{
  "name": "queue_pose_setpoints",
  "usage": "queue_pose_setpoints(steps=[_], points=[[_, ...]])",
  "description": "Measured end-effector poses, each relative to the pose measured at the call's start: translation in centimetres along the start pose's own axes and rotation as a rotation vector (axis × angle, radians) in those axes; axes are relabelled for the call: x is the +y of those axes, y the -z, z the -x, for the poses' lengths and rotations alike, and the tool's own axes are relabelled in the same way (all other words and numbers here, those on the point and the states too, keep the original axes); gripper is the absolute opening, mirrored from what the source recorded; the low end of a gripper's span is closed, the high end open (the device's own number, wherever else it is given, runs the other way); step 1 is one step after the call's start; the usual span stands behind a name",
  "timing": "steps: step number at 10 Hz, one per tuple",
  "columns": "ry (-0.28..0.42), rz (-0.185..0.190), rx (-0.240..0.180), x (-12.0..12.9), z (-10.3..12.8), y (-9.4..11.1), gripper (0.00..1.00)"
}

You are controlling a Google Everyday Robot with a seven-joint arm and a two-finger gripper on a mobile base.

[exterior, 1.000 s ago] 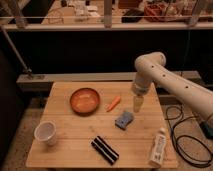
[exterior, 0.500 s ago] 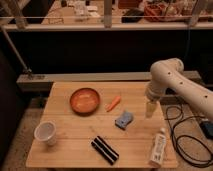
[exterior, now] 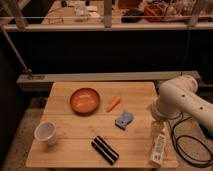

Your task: Move the arm in a circular motion

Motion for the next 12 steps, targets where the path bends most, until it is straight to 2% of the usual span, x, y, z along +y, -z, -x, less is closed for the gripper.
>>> queue_pose_setpoints(steps=[1,3,6,8,10,11,12], points=[[0.017,0.011,-0.005,1.4,0.6,-0.2,0.80],[0.105,0.022,-0.009,3.4,3.9,-0.5,0.80],[0.265,0.036,-0.045,3.7,10.9,-0.9,0.80],[0.391,0.053,-0.077,3.5,16.4,-1.2,0.80],[0.476,0.078,-0.090,2.2,21.2,-1.8,0.80],[0.494,0.091,-0.086,0.7,23.3,-2.6,0.80],[0.505,0.101,-0.076,-1.9,25.2,-3.6,0.80]])
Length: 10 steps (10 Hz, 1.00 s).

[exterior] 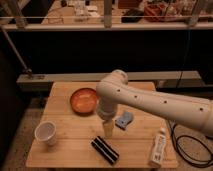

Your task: Move the arm in a circular motion

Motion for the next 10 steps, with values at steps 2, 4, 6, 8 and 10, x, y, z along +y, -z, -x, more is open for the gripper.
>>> queue_pose_setpoints(steps=[2,4,6,8,10], points=[[-0.011,0.011,0.012,-4.5,-1.0,-1.2,0.80],[-0.056,0.004,0.029,-8.9,-3.9,-1.8,0.80],[-0.114,-0.015,0.046,-12.0,-8.0,-1.4,0.80],[-0.187,-0.027,0.057,-12.8,-13.4,-0.7,0.80],[-0.277,-0.034,0.069,-12.0,-18.9,-0.1,0.80]])
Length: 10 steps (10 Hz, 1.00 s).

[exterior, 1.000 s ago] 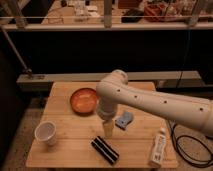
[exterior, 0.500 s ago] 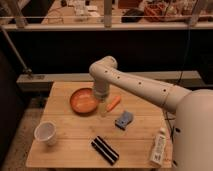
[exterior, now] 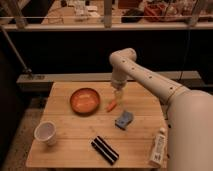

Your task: Move the arm in a circular motion

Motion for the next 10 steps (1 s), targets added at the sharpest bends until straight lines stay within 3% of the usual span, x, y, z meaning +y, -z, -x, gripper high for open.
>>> queue_pose_setpoints(steps=[2,5,7,9,10], points=[[-0.078,-0.013,0.010,0.2,-4.7,0.4,0.80],[-0.193,-0.051,0.024,2.9,-11.9,1.6,0.80],[-0.244,-0.078,0.033,7.3,-16.3,2.5,0.80],[-0.254,-0.089,0.043,11.7,-17.7,3.0,0.80],[-0.254,-0.091,0.043,15.2,-17.9,3.2,0.80]])
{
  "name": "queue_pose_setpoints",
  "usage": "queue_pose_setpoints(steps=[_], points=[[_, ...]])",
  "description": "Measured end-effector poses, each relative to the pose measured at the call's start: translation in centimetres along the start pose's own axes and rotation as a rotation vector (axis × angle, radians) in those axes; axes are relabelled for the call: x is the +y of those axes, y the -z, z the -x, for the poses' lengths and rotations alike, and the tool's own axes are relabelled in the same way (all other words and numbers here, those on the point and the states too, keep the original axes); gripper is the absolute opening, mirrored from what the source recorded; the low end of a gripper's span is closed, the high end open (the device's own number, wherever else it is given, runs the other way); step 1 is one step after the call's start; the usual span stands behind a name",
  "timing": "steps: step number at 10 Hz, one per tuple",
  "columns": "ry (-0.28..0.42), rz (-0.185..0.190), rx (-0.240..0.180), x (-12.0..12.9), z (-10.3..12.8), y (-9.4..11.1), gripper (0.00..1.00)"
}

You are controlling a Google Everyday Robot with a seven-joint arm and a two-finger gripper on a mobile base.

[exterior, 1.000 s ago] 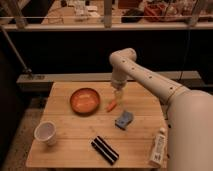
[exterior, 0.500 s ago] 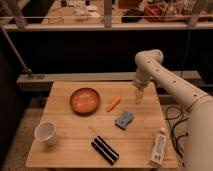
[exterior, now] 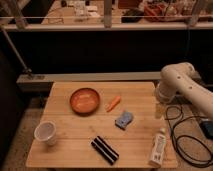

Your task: Move the arm in a circular motion

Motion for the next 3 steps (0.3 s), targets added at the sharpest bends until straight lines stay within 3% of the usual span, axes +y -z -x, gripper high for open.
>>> queue_pose_setpoints(steps=[3], points=[[0.057,0.002,0.001,5.9,1.0,0.8,0.80]])
